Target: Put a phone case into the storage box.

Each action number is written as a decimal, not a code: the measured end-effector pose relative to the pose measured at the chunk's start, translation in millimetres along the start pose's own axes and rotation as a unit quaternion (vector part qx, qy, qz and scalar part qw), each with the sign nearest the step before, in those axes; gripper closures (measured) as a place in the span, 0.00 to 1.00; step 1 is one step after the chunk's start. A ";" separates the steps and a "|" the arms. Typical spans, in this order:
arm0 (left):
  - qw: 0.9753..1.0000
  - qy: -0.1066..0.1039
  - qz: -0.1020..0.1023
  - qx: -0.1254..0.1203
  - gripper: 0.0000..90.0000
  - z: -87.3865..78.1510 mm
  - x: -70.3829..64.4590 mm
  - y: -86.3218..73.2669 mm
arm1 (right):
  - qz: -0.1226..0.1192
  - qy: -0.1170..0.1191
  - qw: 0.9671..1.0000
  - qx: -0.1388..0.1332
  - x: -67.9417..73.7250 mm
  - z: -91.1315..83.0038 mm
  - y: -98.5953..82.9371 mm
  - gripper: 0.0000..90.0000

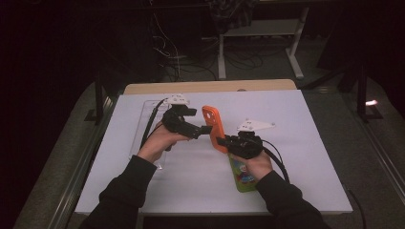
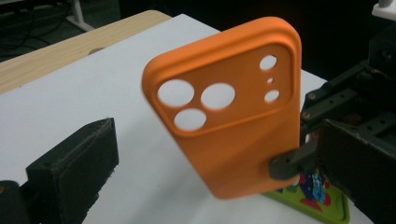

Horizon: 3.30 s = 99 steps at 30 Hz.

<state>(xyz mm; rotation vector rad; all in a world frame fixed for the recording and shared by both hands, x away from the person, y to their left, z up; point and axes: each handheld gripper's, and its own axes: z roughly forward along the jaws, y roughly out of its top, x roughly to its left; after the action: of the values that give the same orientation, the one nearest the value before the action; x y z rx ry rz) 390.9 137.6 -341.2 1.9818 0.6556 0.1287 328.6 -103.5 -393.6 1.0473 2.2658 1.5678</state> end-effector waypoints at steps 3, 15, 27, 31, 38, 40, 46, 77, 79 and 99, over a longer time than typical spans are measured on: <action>1.000 -0.004 -0.008 -0.006 0.00 5.7 -0.9 0.5 | 0.000 0.004 1.000 -0.003 2.3 1.4 0.5 0.87; 0.999 -0.015 -0.008 -0.029 0.00 20.1 -3.5 3.2 | 0.001 0.018 1.000 -0.002 6.4 5.0 0.6 0.87; 0.999 -0.006 -0.006 -0.050 0.15 19.1 -8.1 3.0 | -0.013 0.007 1.000 0.016 9.3 11.3 -2.8 0.87; 0.999 -0.006 -0.005 -0.051 0.16 17.0 -10.6 2.7 | -0.027 0.001 0.999 0.022 10.1 10.9 -2.7 0.87; 0.999 0.008 0.011 -0.043 0.17 9.5 -8.0 -0.9 | -0.039 0.003 0.998 0.042 8.0 7.6 -2.0 0.54; 0.999 0.015 0.012 -0.038 0.17 4.9 -5.1 -1.4 | -0.036 0.001 0.998 0.049 7.2 5.4 -2.3 0.50; 0.999 0.028 0.010 -0.043 0.17 -8.5 -2.0 0.8 | -0.039 -0.019 0.996 0.078 -2.2 -7.4 -8.5 0.24; 0.990 0.141 0.009 -0.015 0.17 -72.1 56.8 29.4 | -0.019 -0.089 0.994 0.067 -39.4 -77.1 -66.3 0.00; 0.988 0.155 0.009 -0.022 0.17 -78.9 60.7 30.9 | -0.022 -0.086 0.994 0.066 -39.3 -78.6 -67.1 0.00; 0.959 0.280 -0.034 -0.009 0.16 -87.5 128.9 32.6 | -0.021 -0.088 0.994 0.053 -41.1 -86.4 -69.0 0.00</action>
<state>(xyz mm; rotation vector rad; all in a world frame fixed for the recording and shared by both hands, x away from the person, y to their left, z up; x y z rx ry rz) 481.4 259.8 -294.2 1.9047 1.0769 0.6691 283.3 -207.1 -427.1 1.1095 2.2558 1.2949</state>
